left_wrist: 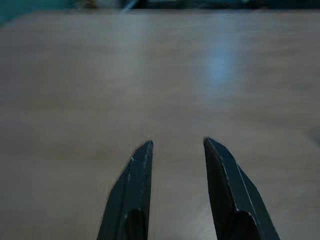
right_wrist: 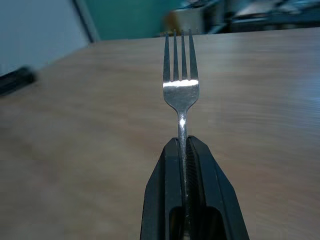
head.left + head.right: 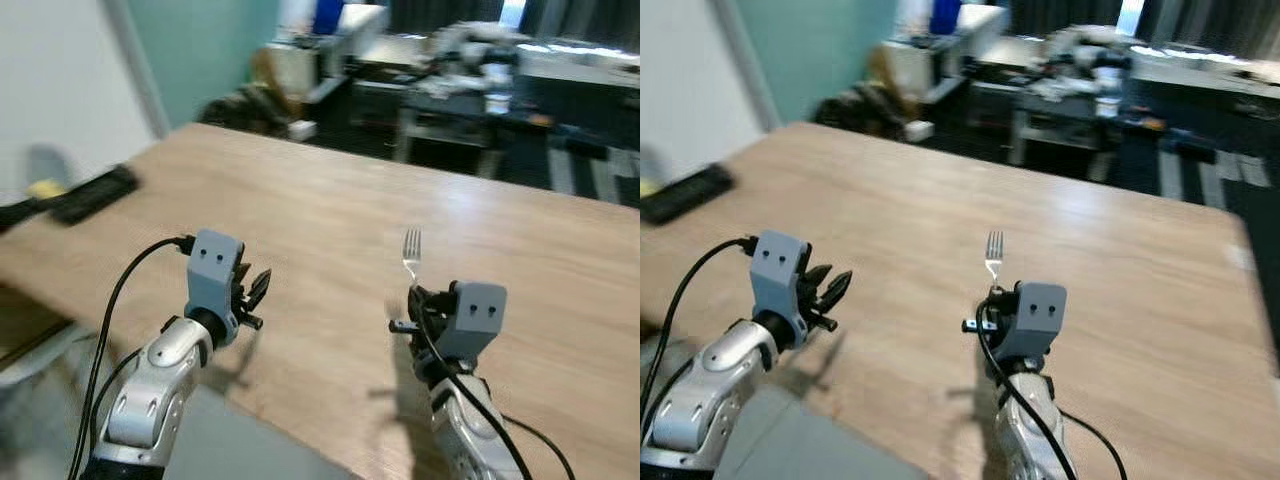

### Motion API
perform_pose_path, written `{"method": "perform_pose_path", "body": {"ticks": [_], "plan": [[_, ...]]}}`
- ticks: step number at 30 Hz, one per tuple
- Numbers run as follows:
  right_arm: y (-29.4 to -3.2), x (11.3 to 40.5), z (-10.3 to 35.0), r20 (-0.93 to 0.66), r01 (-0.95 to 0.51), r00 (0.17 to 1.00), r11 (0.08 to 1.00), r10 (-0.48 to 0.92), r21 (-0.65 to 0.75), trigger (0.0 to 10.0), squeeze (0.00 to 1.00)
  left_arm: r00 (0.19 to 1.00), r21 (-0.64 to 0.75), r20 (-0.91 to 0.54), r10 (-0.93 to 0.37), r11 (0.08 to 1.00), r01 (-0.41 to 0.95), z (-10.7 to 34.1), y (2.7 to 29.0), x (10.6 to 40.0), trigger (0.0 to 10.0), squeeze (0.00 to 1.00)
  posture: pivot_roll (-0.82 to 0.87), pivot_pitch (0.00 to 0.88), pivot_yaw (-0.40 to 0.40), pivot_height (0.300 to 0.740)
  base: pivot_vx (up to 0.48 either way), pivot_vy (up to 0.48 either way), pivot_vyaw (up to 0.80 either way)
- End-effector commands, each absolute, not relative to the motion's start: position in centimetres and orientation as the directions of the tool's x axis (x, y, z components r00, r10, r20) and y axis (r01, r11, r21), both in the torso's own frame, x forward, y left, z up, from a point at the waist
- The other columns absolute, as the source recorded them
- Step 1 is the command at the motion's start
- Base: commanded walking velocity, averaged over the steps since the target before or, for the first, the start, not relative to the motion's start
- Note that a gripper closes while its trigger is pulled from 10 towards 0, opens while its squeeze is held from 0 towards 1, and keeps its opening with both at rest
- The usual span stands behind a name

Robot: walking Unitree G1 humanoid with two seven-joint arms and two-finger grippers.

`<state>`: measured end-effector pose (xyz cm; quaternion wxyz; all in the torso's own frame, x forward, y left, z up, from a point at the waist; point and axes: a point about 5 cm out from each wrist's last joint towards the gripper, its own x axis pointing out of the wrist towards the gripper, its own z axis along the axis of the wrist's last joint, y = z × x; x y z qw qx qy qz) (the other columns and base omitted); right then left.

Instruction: Setting the table

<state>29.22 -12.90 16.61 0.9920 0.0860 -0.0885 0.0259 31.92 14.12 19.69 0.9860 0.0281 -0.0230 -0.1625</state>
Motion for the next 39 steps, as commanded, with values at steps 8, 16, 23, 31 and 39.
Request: {"method": "perform_pose_path", "body": {"ticks": [8,16,23,31,39], "plan": [[-12.89,29.06,16.01,0.155,-0.061,0.987,0.983,0.034,0.172,10.0,0.00,0.944,0.064,0.016,-0.329,0.943,0.328,19.16,13.96,31.85,10.0,0.00,0.08,0.067,0.109,0.740,0.000,0.000,0.80],[-12.86,29.11,16.02,0.155,-0.067,0.987,0.983,0.041,0.169,10.0,0.00,0.944,0.062,0.018,-0.329,0.943,0.328,19.15,13.91,31.86,10.0,0.00,0.08,0.067,0.108,0.740,0.000,0.000,0.80],[-12.85,29.11,16.04,0.156,-0.073,0.987,0.984,0.047,0.165,10.0,0.00,0.944,0.060,0.019,-0.330,0.943,0.329,19.08,13.82,31.86,10.0,0.00,0.08,0.062,0.105,0.740,0.000,0.000,0.80],[-12.68,29.12,16.10,0.157,-0.086,0.986,0.983,0.061,0.160,10.0,0.00,0.942,0.057,0.025,-0.334,0.941,0.333,19.18,13.72,31.86,10.0,0.00,0.08,0.059,0.105,0.740,0.000,0.000,0.80],[-12.37,29.10,16.15,0.160,-0.115,0.983,0.981,0.090,0.154,10.0,0.00,0.939,0.051,0.035,-0.341,0.939,0.339,19.32,13.58,31.83,10.0,0.00,0.08,0.056,0.102,0.740,0.000,0.000,0.80]]}}
